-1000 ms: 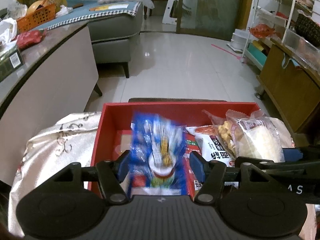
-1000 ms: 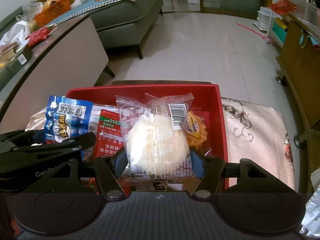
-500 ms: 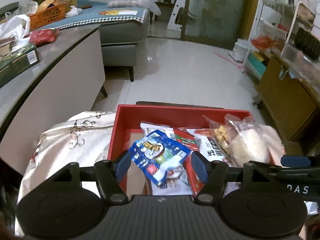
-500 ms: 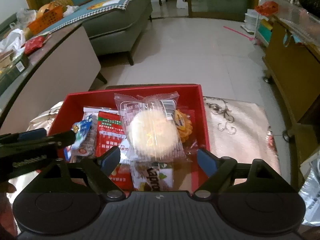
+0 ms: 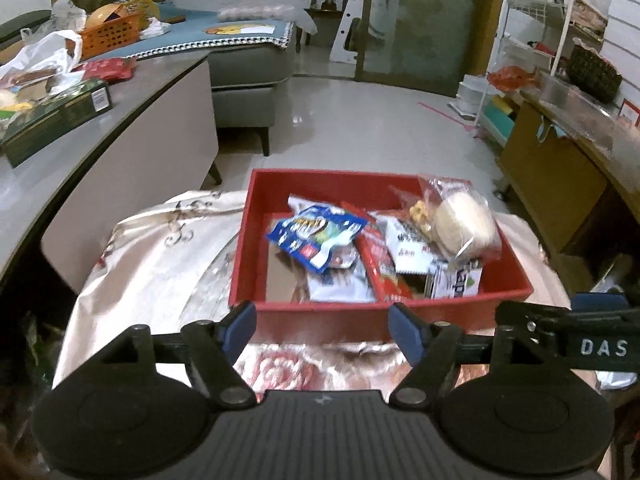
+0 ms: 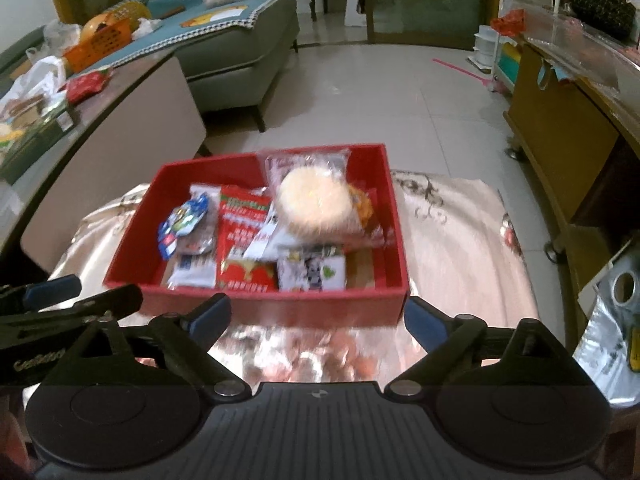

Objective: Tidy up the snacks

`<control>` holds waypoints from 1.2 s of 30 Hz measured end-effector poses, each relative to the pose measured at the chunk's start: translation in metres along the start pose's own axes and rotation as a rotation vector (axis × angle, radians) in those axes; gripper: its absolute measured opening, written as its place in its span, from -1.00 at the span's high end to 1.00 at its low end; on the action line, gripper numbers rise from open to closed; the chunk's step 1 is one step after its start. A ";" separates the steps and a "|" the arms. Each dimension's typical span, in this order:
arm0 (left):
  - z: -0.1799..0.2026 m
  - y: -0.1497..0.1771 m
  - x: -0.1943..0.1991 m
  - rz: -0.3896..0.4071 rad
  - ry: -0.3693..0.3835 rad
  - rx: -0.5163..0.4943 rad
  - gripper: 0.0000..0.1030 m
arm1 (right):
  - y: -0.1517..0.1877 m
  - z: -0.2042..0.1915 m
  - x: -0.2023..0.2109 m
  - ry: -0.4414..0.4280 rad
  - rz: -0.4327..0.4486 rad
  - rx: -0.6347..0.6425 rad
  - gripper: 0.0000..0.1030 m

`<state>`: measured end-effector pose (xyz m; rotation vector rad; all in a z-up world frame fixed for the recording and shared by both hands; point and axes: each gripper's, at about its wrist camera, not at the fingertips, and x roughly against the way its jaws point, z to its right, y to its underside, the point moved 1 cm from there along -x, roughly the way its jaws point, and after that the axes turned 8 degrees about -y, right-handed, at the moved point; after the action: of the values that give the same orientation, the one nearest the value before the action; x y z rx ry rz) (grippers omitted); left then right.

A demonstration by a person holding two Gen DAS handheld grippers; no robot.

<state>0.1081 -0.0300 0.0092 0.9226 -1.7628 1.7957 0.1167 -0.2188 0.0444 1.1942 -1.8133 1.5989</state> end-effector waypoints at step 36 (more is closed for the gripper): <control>0.002 0.046 0.045 0.020 0.023 0.015 -0.46 | 0.047 -0.006 0.038 -0.021 -0.005 -0.019 -0.92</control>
<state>0.0444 -0.0418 0.0103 0.8895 -1.7525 1.8276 0.0566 -0.2270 0.0486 1.2112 -1.8327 1.5686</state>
